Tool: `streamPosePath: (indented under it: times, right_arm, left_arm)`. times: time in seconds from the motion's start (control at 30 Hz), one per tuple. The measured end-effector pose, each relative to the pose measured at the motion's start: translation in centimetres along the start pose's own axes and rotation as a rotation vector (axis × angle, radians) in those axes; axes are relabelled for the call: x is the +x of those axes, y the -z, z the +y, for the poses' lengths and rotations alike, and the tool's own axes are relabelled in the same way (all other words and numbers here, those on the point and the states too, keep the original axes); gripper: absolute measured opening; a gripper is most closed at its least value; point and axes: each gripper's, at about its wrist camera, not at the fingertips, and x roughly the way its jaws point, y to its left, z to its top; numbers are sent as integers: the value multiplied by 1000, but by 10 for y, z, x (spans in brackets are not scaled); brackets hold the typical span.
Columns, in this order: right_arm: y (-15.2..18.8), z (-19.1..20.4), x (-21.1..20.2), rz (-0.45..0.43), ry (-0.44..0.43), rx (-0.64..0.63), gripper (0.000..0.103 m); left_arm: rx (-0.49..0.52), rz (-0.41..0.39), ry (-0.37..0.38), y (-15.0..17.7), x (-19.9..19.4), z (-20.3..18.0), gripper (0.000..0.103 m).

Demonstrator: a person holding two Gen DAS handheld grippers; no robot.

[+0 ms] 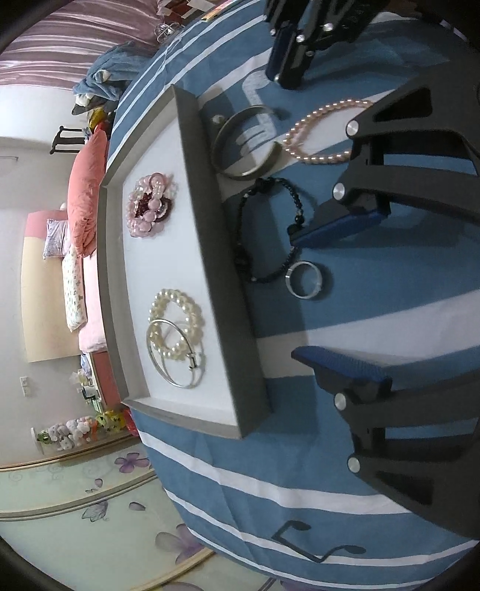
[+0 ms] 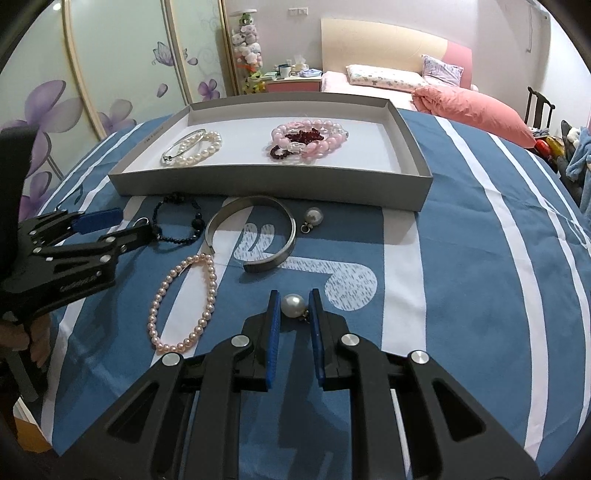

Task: Organize jewelry
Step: 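Grasp the silver ring with the left tool while the right tool holds the pearl pendant, then lift the pearl pendant and silver ring and carry both over the gray tray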

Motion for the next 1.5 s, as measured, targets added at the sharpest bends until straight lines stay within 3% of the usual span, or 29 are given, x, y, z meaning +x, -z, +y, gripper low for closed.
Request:
streamPosePath:
  times: [0.27,0.57,0.73,0.93,1.0,1.1,1.5]
  right_arm:
    - [-1,0,0,0,-2,1,16]
    - [-1,0,0,-3,0,-1,17]
    - [-1,2,0,-4,-1,2,17]
    - [-1,1,0,-4,-2,1,17]
    - [-1,1,0,-5,0,-1,17]
    - [-1,1,0,-6,3,-4,17]
    - [-1,-4,-3,-16,-13,43,16]
  left_arm:
    - [-21,-4,-9,2,-2,6,22]
    - [-55,-7,-32,27,-21,24,23]
    - [-77,-6,-29,32,-25,30,35]
    - [-79,-6,-32,31,-24,30,35]
    - [-77,-6,-31,31,-24,30,34]
    - [-70,-8,-30,31,-25,28,22]
    - [-105,-13,-33,33,-27,29,22]
